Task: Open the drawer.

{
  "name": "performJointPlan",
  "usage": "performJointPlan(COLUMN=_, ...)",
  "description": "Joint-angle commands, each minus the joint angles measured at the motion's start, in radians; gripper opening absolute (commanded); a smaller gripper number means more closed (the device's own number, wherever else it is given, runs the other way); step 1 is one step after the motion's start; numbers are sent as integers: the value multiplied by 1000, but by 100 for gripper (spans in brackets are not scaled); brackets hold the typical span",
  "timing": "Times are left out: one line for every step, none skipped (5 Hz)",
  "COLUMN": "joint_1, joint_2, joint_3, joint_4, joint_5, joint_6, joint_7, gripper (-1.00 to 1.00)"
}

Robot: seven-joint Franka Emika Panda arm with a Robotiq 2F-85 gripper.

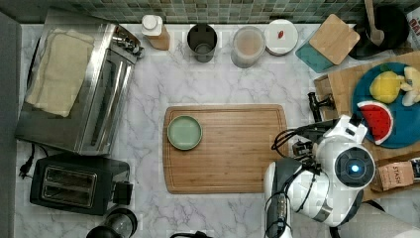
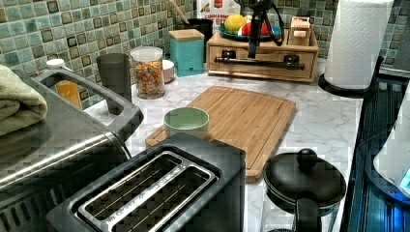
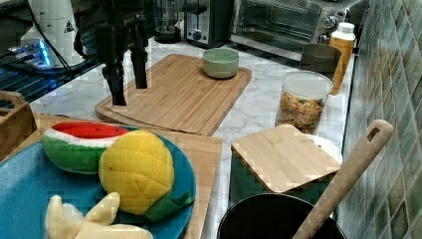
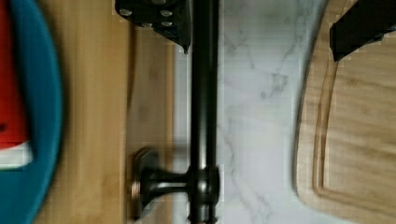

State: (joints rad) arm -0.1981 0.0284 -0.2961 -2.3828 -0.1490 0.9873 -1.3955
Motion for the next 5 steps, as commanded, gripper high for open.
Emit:
performJointPlan(joint_1=-41, joint_2=6, joint_3=-45, joint_4=22, joint_5=-119, joint_6=63, joint_7=75, gripper=100)
performJointPlan(joint_1=-32, joint_2=24, joint_3=-52, joint_4=3, joint_5=-79, joint_6=123, joint_7=55, gripper=100)
performJointPlan(joint_1=-42, joint_2=64, joint_3=-35, joint_4=10, joint_5=-7, joint_6=139, joint_7=6, gripper=100)
performJointPlan(joint_1=-31, joint_2=91, joint_3=-25, joint_4=23, joint_5=11, joint_6=92, joint_7=25, gripper=100)
performJointPlan(joint_1=-28, joint_2=112, joint_3=-31, joint_4=7, joint_5=-11, joint_6=155, joint_7=70, gripper=100)
